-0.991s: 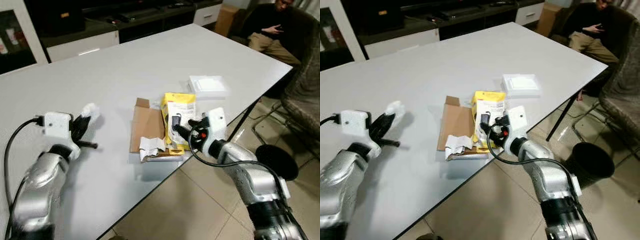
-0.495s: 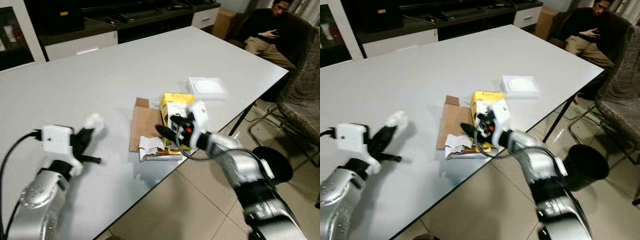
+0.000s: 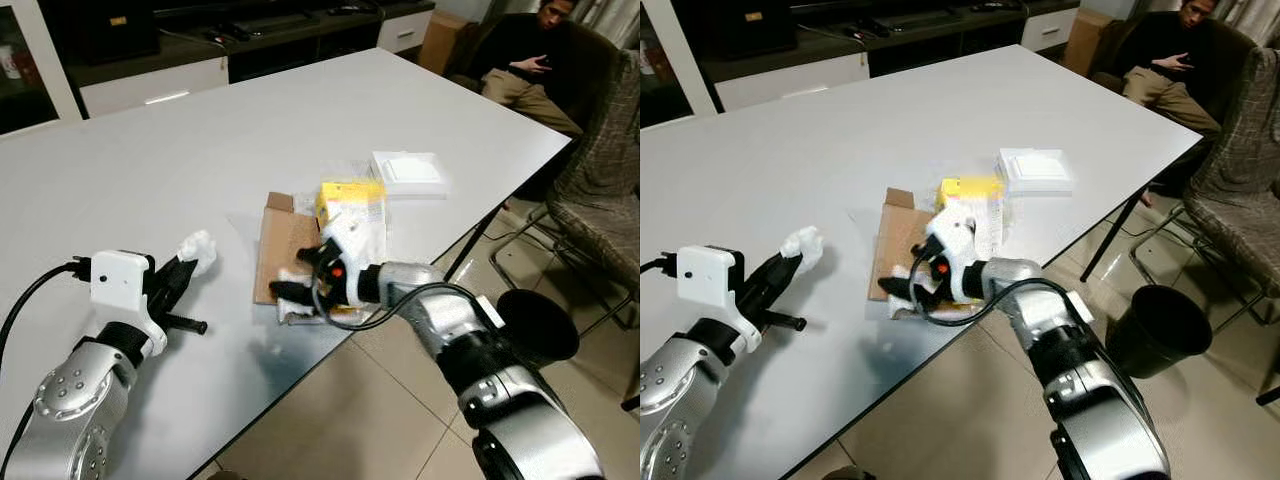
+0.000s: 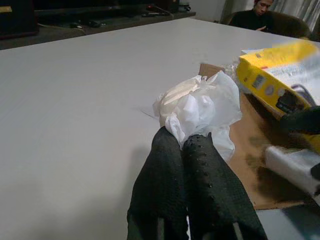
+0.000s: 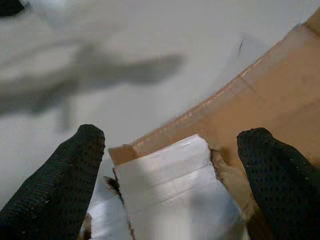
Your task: Picking trash to rubbish bin
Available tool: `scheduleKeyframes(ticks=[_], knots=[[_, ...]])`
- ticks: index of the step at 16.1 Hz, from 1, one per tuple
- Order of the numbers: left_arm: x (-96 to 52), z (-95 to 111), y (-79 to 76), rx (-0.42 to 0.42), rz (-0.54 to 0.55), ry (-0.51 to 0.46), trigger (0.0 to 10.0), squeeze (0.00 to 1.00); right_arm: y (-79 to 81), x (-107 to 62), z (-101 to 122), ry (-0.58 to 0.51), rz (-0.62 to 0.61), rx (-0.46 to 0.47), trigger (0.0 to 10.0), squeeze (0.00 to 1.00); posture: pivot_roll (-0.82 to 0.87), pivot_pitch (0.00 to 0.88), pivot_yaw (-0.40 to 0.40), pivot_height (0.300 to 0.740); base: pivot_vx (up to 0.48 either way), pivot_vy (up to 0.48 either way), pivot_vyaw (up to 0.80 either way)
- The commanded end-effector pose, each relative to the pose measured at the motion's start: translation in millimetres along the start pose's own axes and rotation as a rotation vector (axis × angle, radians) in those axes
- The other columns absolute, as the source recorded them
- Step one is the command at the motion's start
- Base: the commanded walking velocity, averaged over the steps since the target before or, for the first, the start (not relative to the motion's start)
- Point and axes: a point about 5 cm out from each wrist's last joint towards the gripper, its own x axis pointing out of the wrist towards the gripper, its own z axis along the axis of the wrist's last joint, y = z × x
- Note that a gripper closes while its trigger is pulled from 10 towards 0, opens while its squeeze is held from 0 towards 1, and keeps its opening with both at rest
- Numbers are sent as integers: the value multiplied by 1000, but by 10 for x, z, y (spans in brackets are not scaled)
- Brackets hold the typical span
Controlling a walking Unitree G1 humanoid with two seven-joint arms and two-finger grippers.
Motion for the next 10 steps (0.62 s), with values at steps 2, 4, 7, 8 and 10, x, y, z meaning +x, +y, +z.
scheduleKeyframes(ticks=[2, 4, 7, 8, 10], knots=[[-11, 20, -53, -1, -29, 6, 0, 0, -30, -22, -91, 81, -9, -18, 10000, 0, 116, 63, -111, 740, 0, 0, 0], [-4, 19, -59, -3, -39, 11, 0, 0, -11, -27, -173, 117, 14, -4, 10000, 0, 114, 62, -105, 740, 0, 0, 0], [13, 31, -63, -2, -43, 13, 0, 0, -6, -23, -231, 134, 22, 2, 8196, 0, 113, 61, -102, 740, 0, 0, 0], [17, 34, -63, 1, -46, 13, 0, 0, -6, -21, -233, 133, 22, 4, 3529, 0, 113, 61, -100, 740, 0, 0, 0], [22, 36, -63, 3, -48, 13, 0, 0, -14, -23, -229, 126, 16, 11, 0, 0, 113, 61, -100, 740, 0, 0, 0]])
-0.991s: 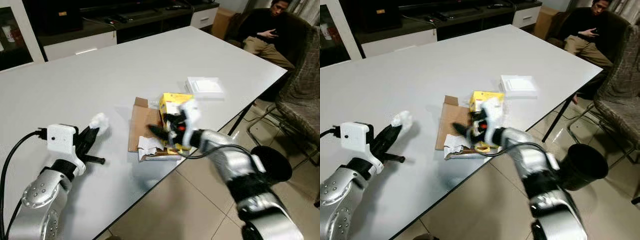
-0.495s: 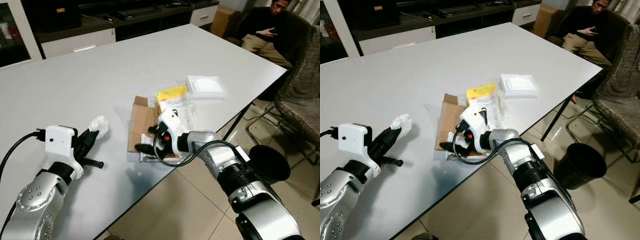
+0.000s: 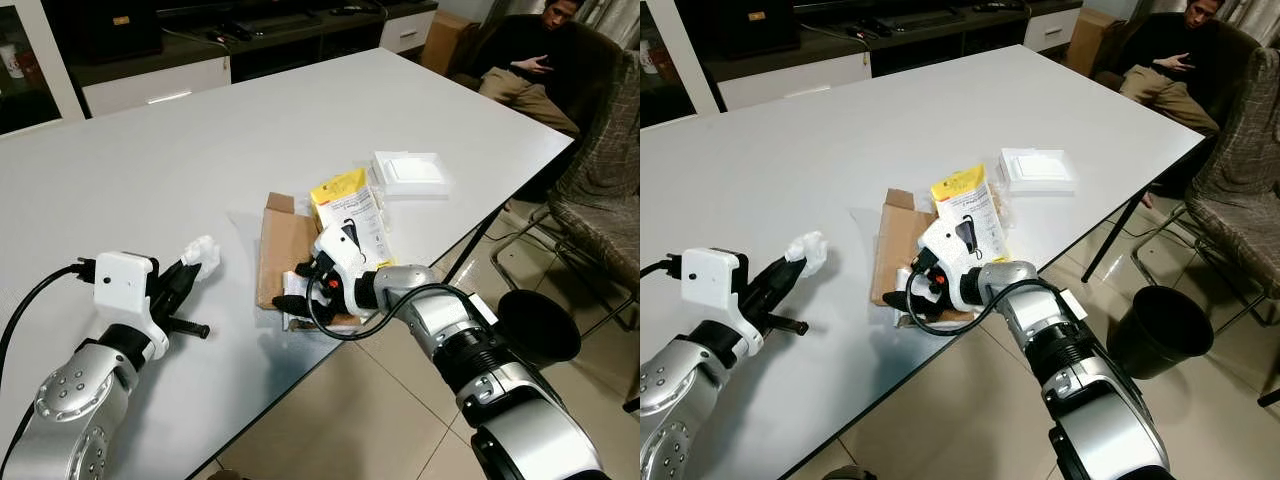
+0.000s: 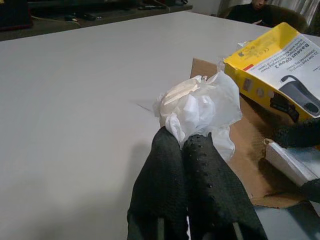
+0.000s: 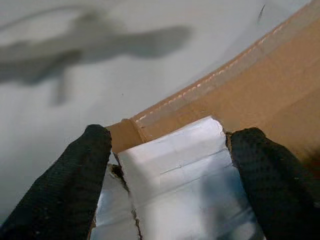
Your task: Picking trash to rubbish bin
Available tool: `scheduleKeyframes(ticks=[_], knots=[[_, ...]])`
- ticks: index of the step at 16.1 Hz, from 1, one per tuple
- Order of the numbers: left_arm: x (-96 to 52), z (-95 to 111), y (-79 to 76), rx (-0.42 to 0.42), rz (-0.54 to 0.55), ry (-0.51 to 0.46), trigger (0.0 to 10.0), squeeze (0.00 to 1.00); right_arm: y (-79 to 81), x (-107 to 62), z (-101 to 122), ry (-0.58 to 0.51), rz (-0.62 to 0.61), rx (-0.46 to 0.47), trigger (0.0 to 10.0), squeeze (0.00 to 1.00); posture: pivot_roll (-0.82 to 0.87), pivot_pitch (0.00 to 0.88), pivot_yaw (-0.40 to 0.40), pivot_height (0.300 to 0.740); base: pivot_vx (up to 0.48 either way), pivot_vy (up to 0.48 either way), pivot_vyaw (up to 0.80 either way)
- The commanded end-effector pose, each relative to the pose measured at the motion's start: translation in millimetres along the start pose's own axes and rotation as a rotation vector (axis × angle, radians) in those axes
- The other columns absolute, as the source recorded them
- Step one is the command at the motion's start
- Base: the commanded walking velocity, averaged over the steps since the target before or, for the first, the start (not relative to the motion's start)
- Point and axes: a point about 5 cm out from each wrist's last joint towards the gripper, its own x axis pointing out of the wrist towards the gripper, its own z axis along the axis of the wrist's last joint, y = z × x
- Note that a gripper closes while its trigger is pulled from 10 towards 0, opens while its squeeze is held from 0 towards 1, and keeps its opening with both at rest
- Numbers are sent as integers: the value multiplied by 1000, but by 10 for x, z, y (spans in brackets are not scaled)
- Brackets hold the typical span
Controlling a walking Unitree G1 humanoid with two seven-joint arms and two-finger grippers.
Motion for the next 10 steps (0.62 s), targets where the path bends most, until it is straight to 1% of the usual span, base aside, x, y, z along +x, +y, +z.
scheduleKeyframes(ticks=[1, 10], knots=[[23, 56, -49, 9, -32, -13, 0, 0, -27, -34, -116, 40, -7, 28, 0, 0, 113, 61, -100, 740, 0, 0, 0], [43, 56, -43, 19, -25, -14, 0, 0, -58, -34, -91, 18, -24, 12, 0, 0, 113, 60, -97, 740, 0, 0, 0]])
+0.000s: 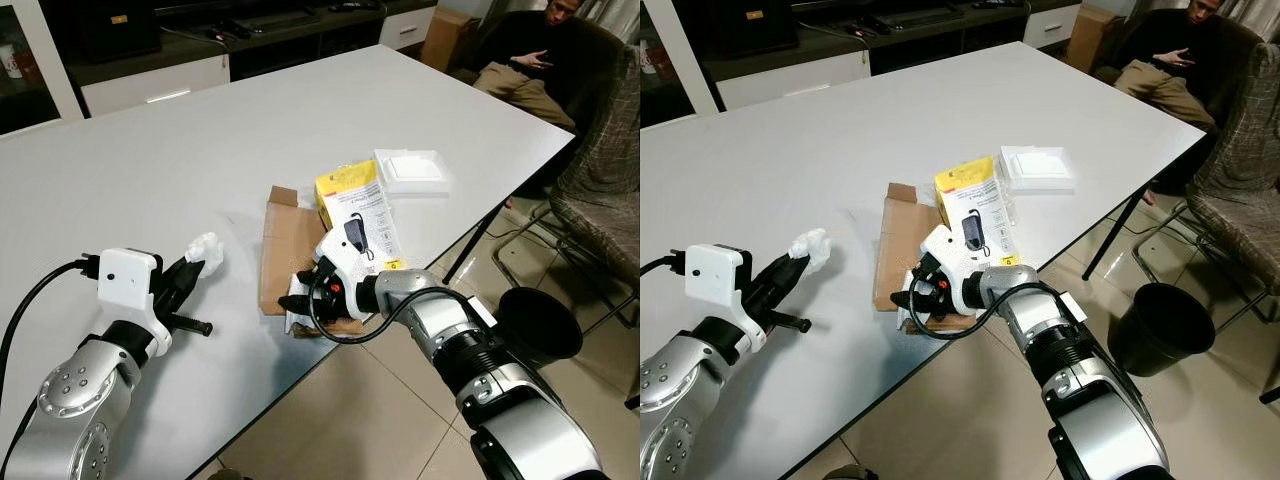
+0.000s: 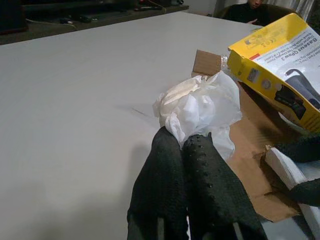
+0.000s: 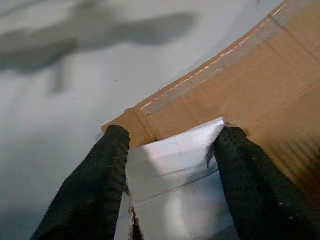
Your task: Picking trash to rubbish bin
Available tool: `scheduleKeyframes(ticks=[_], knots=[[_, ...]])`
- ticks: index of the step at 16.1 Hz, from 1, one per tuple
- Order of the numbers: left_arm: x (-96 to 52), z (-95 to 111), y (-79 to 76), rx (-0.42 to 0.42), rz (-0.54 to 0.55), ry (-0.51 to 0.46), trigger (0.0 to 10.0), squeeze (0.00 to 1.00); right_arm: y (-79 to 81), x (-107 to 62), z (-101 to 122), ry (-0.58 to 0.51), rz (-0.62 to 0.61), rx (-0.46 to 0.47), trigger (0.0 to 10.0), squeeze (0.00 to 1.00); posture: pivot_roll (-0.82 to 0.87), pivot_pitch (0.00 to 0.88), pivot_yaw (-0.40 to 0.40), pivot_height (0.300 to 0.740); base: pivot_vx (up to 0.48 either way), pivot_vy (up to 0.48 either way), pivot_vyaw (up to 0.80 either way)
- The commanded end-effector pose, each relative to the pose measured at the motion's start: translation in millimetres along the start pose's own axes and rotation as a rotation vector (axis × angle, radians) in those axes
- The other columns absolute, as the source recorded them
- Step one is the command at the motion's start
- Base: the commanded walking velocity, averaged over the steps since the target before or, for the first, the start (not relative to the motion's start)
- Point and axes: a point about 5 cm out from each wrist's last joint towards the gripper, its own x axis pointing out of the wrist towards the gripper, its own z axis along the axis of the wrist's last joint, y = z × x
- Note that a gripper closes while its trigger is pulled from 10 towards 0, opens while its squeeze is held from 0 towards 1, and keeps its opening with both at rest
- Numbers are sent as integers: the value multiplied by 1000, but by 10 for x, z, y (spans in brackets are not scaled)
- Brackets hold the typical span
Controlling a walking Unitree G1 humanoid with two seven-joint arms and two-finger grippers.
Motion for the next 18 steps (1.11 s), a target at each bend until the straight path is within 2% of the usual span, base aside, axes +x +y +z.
scheduleKeyframes(ticks=[1, 8, 10, 13, 14, 15, 17, 18], knots=[[19, 28, -19, 12, -10, -5, 0, 0, -52, -40, -10, -2, -23, 11, 0, 0, 114, 60, -96, 740, 0, 0, 0], [22, 30, -5, 12, 6, -7, 0, 0, -68, -46, 106, -88, -32, 31, 0, 0, 113, 60, -96, 740, 0, 0, 0], [28, 29, 12, 12, 16, -7, 0, 0, -95, -64, 186, -150, -39, 71, 0, 0, 114, 57, -98, 740, 0, 0, 0], [31, 27, 21, 7, 26, -10, 0, 0, -118, -132, 344, -285, -25, 192, 0, 0, 115, 50, -98, 740, 0, 0, 0], [31, 26, 22, 7, 27, -10, 0, 0, -119, -142, 359, -299, -22, 203, 0, 0, 115, 50, -98, 740, 0, 0, 0], [29, 36, 34, 6, 39, -19, 0, 0, -139, -214, 456, -401, -17, 285, 0, 0, 115, 46, -98, 740, 0, 0, 0], [43, 47, 45, 6, 44, -25, 0, 0, -170, -280, 527, -475, -19, 346, 0, 0, 114, 41, -97, 740, 0, 0, 0], [50, 54, 45, 3, 45, -30, 0, 0, -188, -362, 588, -546, -14, 406, 0, 0, 114, 41, -97, 740, 0, 0, 0]])
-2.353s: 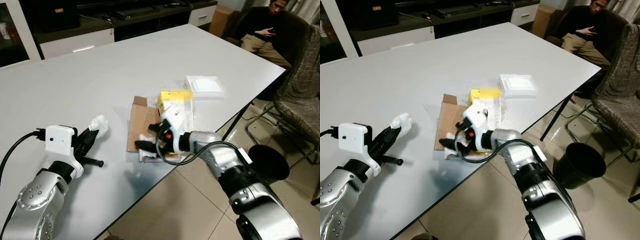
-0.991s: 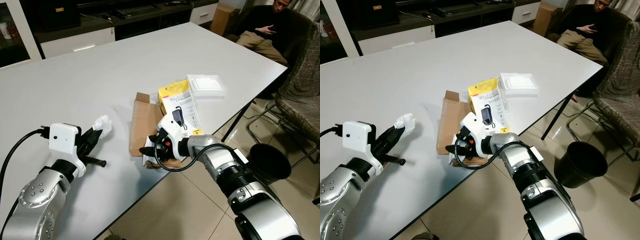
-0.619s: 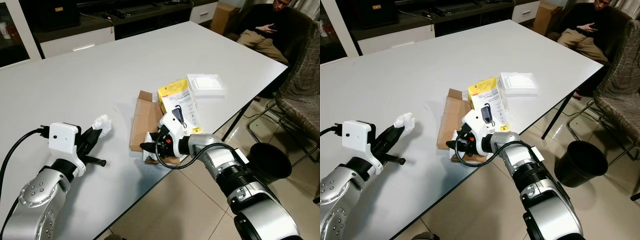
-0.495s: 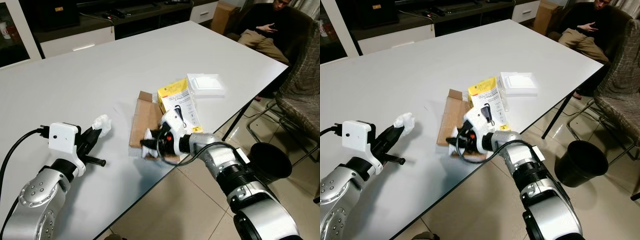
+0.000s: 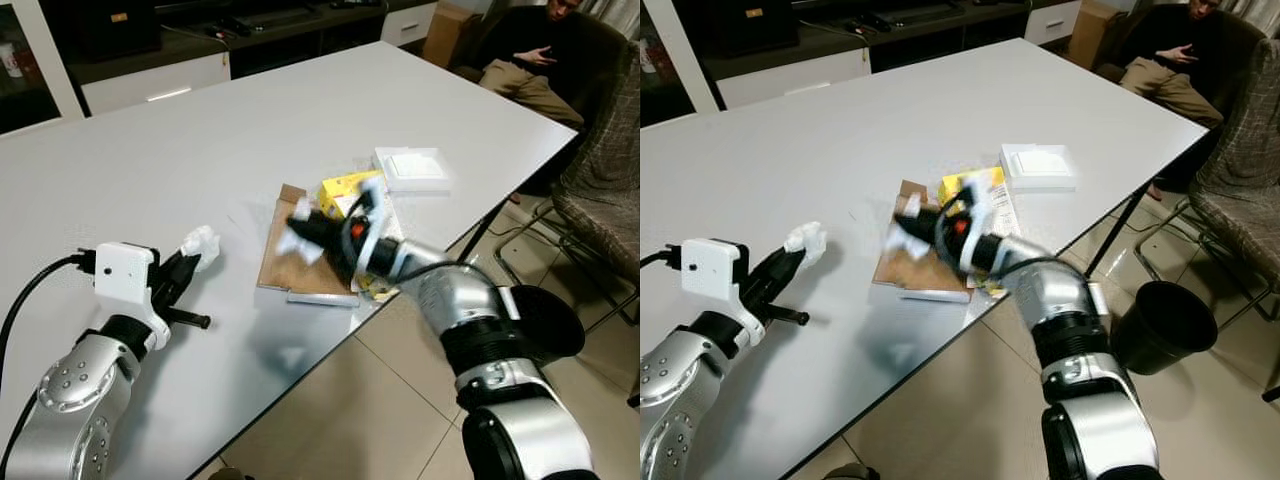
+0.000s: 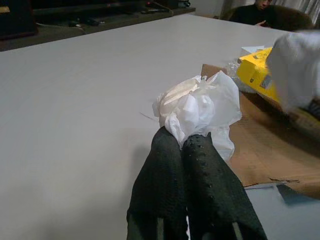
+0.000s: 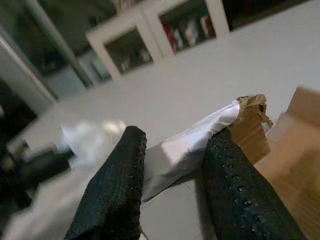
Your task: Picking trash to rubbish bin
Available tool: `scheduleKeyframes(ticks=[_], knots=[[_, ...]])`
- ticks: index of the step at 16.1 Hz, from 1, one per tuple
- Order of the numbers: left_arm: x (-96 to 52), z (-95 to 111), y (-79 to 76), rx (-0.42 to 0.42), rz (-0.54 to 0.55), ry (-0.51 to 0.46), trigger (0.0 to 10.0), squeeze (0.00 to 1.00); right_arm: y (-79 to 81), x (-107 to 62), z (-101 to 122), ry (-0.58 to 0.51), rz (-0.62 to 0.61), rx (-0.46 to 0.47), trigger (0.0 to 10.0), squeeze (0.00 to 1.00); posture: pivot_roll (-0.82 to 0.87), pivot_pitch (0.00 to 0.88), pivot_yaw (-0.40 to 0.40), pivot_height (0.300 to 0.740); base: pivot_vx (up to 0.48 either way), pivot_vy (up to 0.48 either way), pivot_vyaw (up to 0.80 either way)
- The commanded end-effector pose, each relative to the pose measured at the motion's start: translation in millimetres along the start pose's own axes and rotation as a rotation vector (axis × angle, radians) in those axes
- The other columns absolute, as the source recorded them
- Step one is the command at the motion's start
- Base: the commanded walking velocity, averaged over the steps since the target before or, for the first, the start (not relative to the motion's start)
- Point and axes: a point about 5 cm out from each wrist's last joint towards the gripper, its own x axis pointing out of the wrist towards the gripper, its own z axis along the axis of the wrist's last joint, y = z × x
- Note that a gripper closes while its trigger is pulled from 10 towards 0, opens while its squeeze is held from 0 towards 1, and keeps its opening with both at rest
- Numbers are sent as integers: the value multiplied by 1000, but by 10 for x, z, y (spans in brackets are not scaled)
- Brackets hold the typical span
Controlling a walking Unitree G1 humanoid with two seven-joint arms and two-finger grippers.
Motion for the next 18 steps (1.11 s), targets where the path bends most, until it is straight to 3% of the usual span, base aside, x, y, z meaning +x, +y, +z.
scheduleKeyframes(ticks=[1, 5, 7, 8, 9, 11, 12, 13, 14, 16, 18], knots=[[28, 23, 5, -2, 11, -16, 0, 0, -8, -61, 110, -64, -11, 34, 0, 0, 110, 36, -94, 740, 0, 0, 0], [59, 46, -41, -19, 3, -36, 0, 0, 58, -241, 374, -231, -7, 123, 0, 0, 111, 28, -96, 740, 0, 0, 0], [47, 94, -94, -54, 31, -96, 0, 0, 193, -376, 427, -233, -53, -84, 0, 0, 112, 20, -101, 740, 0, 0, 0], [41, 64, -170, -109, 43, -80, 10000, 0, 288, -497, 433, -261, -164, -230, 10000, 0, 104, 17, -101, 740, 0, 0, 0], [42, 55, -201, -107, 39, -76, 10000, 0, 298, -542, 437, -286, -209, -255, 10000, 0, 101, 16, -100, 740, 0, 0, 0], [72, 1, -325, -43, 30, -50, 10000, 0, 348, -757, 412, -315, -409, -445, 10000, 0, 89, 15, -94, 740, 0, 0, 0], [92, -28, -360, -25, 41, -37, 10000, 0, 367, -849, 382, -355, -507, -437, 10000, 0, 80, 17, -89, 740, 0, 0, -800], [107, -70, -387, -21, 26, 11, 10000, 0, 408, -949, 331, -372, -585, -477, 10000, 0, 72, 20, -82, 740, 0, 0, -800], [107, -95, -412, -47, -8, 46, 10000, 0, 457, -1004, 288, -353, -617, -576, 10000, 0, 67, 22, -78, 740, 0, 0, -800], [101, -69, -407, -68, 6, 24, 10000, 0, 471, -1075, 229, -347, -686, -617, 10000, 0, 62, 23, -73, 740, 0, 0, -800], [136, -18, -404, 20, 22, -34, 10000, 0, 444, -1136, 131, -308, -749, -607, 10000, 0, 57, 28, -70, 740, 0, 0, -800]])
